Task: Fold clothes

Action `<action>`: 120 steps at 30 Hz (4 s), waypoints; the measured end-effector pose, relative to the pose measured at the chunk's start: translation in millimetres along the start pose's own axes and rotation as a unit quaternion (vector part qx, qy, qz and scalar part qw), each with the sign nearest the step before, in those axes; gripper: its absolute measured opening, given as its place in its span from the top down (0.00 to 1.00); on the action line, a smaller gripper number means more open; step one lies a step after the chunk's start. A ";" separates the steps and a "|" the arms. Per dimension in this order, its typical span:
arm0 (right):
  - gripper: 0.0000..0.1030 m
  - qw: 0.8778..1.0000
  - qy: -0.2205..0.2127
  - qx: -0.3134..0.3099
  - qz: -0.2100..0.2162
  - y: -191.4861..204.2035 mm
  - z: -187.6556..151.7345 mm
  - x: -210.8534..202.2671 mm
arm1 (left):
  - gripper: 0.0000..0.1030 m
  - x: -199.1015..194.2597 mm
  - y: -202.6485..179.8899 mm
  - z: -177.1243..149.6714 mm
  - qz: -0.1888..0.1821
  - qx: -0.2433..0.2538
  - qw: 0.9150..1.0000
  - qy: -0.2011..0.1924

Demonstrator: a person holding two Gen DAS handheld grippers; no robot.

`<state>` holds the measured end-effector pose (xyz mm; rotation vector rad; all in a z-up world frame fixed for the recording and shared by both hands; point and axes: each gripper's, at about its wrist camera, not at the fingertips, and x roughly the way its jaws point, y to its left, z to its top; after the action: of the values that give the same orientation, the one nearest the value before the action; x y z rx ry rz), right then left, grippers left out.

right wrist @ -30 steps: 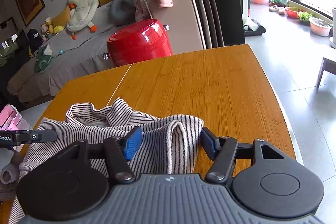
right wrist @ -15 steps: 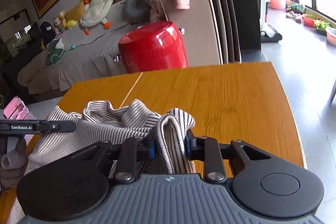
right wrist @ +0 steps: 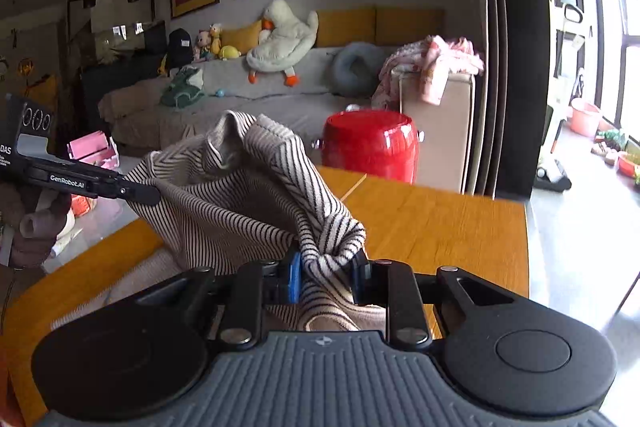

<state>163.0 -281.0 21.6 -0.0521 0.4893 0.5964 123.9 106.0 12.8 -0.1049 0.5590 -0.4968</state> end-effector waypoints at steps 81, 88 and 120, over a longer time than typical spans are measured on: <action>0.43 0.960 0.021 0.279 0.000 -44.5 -78.7 -21.7 | 0.13 19.3 -8.6 -55.6 -0.007 -0.184 0.978 0.093; 0.76 0.971 0.015 0.238 -0.002 -26.3 -57.9 10.1 | 0.59 17.1 -19.6 -41.2 0.007 -0.161 0.984 0.078; 0.00 0.992 -0.070 0.100 0.002 3.5 -29.6 -44.7 | 0.20 12.0 -75.4 -51.4 -0.054 -0.115 0.985 0.120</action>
<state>116.4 -307.1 16.2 0.1815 0.4105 0.5488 73.5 36.0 -19.3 -0.2988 0.8497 -0.5529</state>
